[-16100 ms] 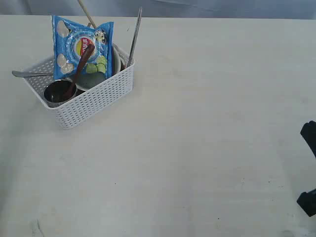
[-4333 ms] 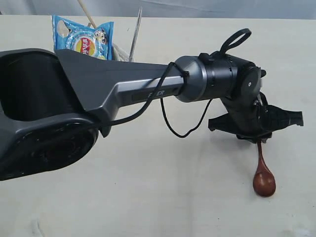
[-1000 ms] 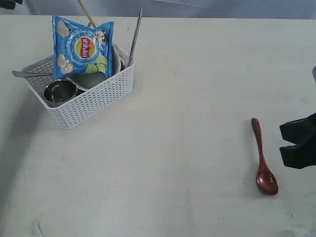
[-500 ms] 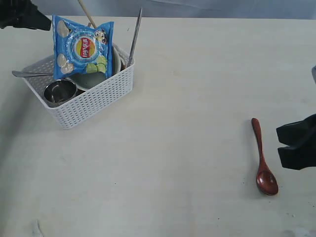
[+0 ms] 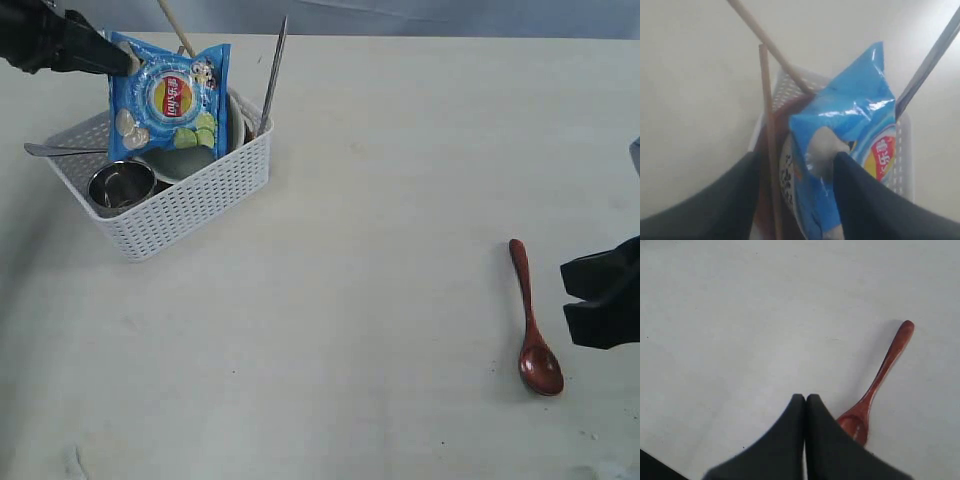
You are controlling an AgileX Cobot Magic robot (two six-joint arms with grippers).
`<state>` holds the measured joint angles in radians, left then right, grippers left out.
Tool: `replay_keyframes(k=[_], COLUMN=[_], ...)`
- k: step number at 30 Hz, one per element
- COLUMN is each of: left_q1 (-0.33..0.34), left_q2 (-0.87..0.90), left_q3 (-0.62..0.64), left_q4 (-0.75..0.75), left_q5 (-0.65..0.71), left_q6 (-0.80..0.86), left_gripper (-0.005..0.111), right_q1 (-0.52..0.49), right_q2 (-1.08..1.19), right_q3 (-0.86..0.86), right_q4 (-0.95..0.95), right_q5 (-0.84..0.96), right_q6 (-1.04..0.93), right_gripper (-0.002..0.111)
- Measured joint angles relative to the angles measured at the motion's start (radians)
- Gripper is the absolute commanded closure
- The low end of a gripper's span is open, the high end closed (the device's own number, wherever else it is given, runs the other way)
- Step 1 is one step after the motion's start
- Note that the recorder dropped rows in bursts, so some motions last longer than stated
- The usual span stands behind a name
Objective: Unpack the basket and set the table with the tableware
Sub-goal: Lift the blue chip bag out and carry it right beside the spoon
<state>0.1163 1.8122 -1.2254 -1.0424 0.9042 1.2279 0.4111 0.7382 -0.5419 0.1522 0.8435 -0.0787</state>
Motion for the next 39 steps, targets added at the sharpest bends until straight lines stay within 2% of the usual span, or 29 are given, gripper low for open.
replay_keyframes(k=[7,17,33,39], left_q1=[0.0,0.0,0.0,-0.004], left_q2=[0.01,0.007,-0.094,-0.118], left_q3=[0.0,-0.003,-0.16,-0.162], left_q4=[-0.012,-0.079,-0.099,-0.191], left_q5=[0.011,0.036,0.275,0.307], left_q6=[0.005,0.008,-0.074,-0.12], left_gripper=[0.106,0.107,0.107,0.107], right_q1=[0.0,0.0,0.0,0.0], right_q2=[0.0,0.0,0.0,-0.013], right_q3=[0.0,0.0,0.0,0.0], right_q4=[0.0,0.0,0.0,-0.028], right_q5=[0.0,0.0,0.0,0.001], right_q6=[0.0,0.0,0.0,0.036], right_gripper=[0.109,0.109,0.109,0.109])
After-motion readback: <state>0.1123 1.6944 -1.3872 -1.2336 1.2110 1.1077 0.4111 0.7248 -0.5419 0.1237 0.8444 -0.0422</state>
